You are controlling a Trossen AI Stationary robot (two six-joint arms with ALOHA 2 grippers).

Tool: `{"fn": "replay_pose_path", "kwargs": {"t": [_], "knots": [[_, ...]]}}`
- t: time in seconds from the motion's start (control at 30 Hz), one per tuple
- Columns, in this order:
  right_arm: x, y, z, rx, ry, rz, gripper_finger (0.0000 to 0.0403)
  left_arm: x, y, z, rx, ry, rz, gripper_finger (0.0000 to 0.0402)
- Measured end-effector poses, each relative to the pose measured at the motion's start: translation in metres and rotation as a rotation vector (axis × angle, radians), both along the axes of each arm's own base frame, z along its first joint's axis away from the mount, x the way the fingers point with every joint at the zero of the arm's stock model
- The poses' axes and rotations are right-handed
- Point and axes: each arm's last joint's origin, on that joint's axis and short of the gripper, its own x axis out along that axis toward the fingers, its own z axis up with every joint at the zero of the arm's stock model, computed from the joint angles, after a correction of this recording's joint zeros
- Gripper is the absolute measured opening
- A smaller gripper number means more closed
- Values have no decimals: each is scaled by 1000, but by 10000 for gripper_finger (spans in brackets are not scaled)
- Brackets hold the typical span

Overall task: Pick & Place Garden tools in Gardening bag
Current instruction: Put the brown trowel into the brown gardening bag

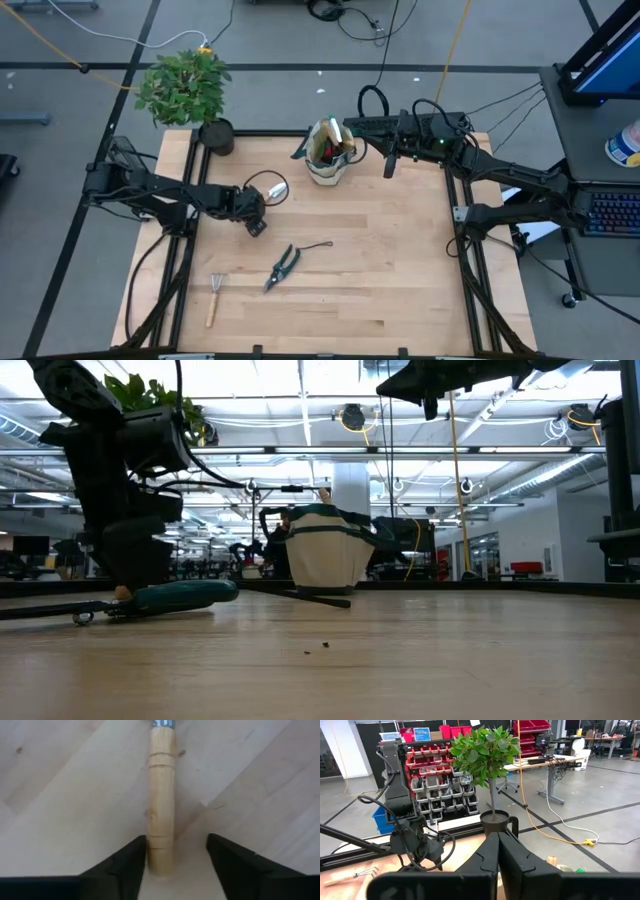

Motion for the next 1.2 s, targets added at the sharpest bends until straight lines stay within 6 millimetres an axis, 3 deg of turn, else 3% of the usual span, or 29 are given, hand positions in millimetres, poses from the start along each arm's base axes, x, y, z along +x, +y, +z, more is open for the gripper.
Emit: {"fn": "replay_pose_path", "kwargs": {"t": [0.33, 0.67, 0.83, 1.2], "knots": [[0, 0, 0, 2, -1, 0, 0, 1, -1, 0, -40, -12, -7, 65], [0, 0, 0, 84, -23, 2, 0, 6, -2, 11, -109, -104, 6, 64], [2, 5, 0, 87, -24, 33, 0, 15, -4, 31, -172, -204, -20, 64], [9, 28, 4, 94, -49, 311, 2, 40, -6, 83, -294, -404, -97, 64]]}}
